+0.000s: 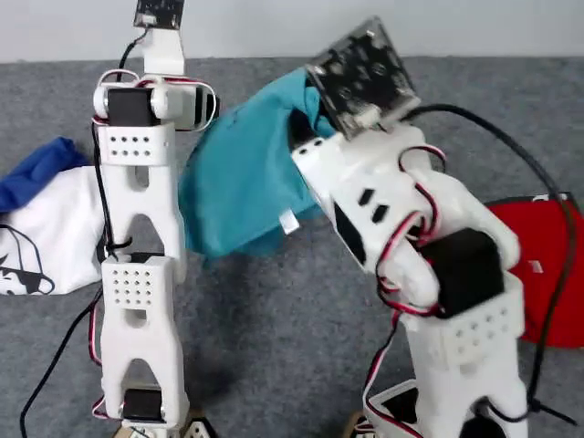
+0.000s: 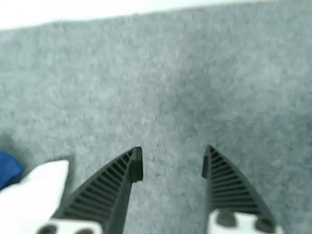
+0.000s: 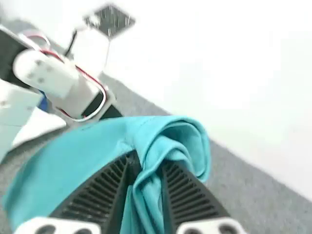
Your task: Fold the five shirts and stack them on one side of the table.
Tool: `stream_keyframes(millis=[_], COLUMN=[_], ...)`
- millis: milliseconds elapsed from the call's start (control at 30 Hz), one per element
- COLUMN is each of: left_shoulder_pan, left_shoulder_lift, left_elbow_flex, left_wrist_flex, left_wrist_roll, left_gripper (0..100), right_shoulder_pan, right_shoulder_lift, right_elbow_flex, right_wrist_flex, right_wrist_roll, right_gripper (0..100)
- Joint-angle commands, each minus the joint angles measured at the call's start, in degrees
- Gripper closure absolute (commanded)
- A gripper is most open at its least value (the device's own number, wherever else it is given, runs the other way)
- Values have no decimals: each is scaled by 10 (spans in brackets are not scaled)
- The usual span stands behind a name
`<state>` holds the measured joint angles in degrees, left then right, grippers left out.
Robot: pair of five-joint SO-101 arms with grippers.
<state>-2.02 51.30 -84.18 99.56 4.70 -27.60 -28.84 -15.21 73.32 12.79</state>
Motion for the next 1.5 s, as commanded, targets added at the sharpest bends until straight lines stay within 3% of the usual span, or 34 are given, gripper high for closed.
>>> stream_keyframes(millis=[0,133,267,567,733,1100,1467], left_shoulder_pan=[-3,-2,-3,40,127,313,323], left_shoulder_lift=[-38,-38,-38,-38,-38,-67,-64], left_elbow_flex=[26,56,62,77,194,271,349], left_wrist_flex=[11,11,11,11,11,11,8], left_wrist_roll=[-3,-3,-3,-3,-4,-41,-68], left_gripper=[813,812,812,810,793,747,750], right_shoulder_pan=[-1,-1,28,218,299,415,437], right_shoulder_lift=[-3,9,11,15,14,7,3], right_elbow_flex=[25,181,353,585,609,545,537], right_wrist_flex=[42,23,-84,-393,-395,-285,-206], right_wrist_roll=[-17,-68,-68,-69,-69,-70,-67], right_gripper=[989,989,989,963,805,807,808])
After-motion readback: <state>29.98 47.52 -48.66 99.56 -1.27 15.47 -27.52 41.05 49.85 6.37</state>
